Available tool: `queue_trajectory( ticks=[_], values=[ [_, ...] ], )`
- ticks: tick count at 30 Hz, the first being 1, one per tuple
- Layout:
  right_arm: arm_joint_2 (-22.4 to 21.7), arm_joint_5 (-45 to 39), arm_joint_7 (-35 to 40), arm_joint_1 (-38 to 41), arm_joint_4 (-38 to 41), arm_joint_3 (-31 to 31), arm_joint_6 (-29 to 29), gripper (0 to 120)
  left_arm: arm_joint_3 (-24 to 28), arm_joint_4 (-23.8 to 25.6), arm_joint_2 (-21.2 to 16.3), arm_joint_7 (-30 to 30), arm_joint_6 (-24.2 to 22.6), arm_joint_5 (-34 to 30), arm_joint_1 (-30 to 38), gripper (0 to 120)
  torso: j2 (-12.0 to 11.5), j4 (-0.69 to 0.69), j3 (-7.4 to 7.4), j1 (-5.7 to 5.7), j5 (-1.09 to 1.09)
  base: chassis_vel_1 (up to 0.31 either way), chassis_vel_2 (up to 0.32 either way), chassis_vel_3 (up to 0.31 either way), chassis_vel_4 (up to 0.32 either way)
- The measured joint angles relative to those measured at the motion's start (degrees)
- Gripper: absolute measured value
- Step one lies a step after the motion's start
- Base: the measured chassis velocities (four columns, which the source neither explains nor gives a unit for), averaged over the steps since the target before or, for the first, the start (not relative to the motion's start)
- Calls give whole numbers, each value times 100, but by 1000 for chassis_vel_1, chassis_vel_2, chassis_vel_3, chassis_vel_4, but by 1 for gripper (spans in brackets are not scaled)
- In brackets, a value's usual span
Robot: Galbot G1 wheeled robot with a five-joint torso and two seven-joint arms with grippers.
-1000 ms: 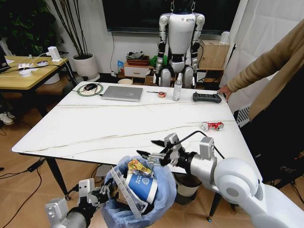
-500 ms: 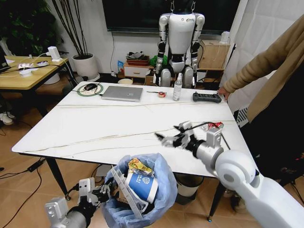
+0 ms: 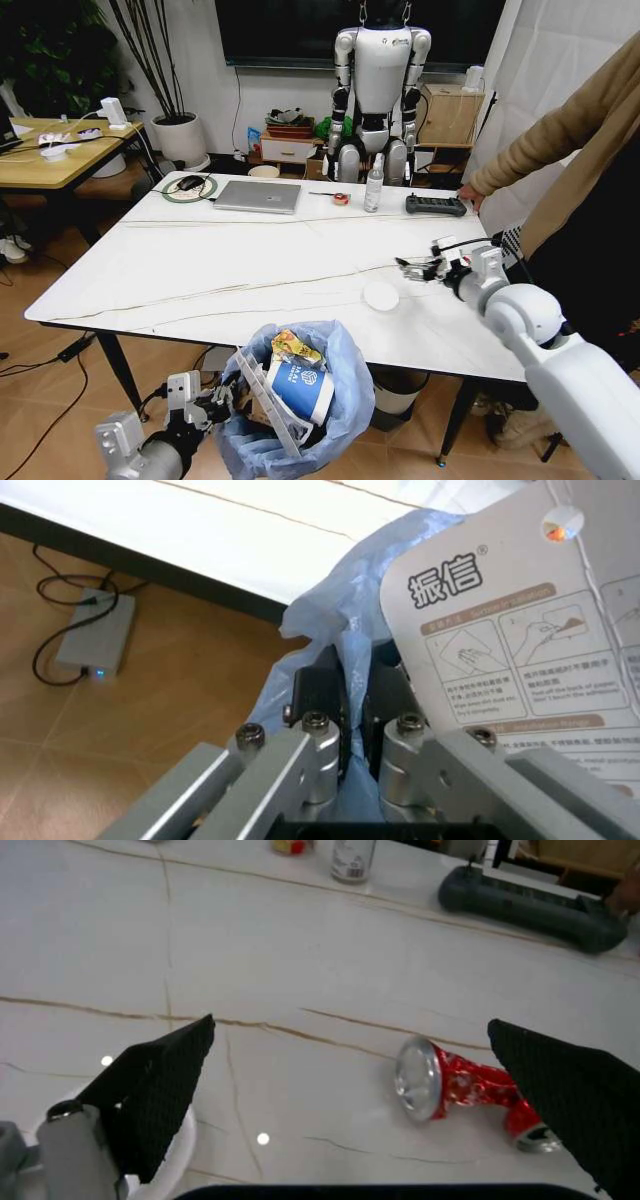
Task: Pick up the trash bin and place the trash from the table into it.
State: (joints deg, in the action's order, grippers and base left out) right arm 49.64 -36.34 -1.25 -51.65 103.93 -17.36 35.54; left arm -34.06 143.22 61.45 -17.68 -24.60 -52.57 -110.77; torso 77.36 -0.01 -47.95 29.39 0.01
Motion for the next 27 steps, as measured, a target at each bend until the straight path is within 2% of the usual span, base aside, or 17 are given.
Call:
queue_trajectory(
  ticks=[5, 9, 17, 27],
  values=[
    [-56, 187, -268, 29, -438, -135, -107, 100, -1, -3, -5, 0, 0, -8, 5, 0, 0, 0, 0, 0, -1, 0, 0, 0, 0],
    [26, 436, -246, 117, -1145, -257, -321, 100, 3, -35, -7, 0, 0, -20, 16, 0, 0, 0, 0, 0, 0, 0, 0, 0, 0],
    [39, 732, -329, 274, -1777, -277, -598, 100, -9, -39, -4, -2, 0, -49, 35, 0, 0, 0, 1, -1, -1, 0, 0, 0, 0],
    [60, 834, -482, 351, -2202, -250, -897, 100, -23, -18, 19, -4, 0, -36, -9, 0, 0, 0, 1, -1, -1, 0, 0, 0, 0]
  ],
)
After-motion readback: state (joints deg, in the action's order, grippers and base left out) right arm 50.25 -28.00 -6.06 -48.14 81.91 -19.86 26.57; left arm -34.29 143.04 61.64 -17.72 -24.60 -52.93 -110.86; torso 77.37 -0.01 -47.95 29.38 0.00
